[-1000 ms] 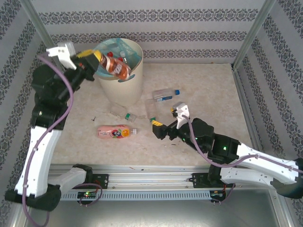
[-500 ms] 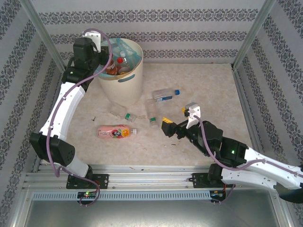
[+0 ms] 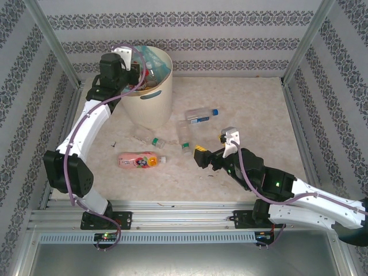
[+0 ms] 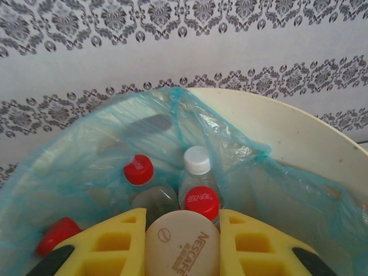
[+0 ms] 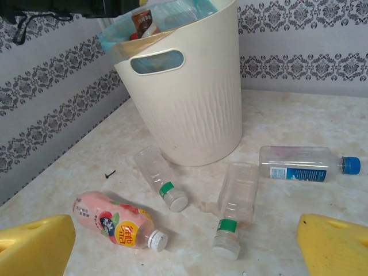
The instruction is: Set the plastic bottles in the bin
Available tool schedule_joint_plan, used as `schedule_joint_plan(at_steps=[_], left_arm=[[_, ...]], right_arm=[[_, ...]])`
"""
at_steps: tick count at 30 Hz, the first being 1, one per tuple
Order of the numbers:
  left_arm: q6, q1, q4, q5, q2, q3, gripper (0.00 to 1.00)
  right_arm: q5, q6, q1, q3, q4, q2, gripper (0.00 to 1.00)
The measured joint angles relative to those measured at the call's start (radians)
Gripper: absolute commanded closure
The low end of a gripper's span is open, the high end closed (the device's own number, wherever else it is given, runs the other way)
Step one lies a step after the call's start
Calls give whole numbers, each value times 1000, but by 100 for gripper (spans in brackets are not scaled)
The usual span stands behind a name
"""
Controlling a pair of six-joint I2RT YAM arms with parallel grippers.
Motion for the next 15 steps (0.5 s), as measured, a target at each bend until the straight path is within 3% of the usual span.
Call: schedule_joint_plan(at_steps=[15], left_arm=[[-45,16,48,97,70,-58,100]], right_arm=[[0,20,0,-13,-1,0,2]])
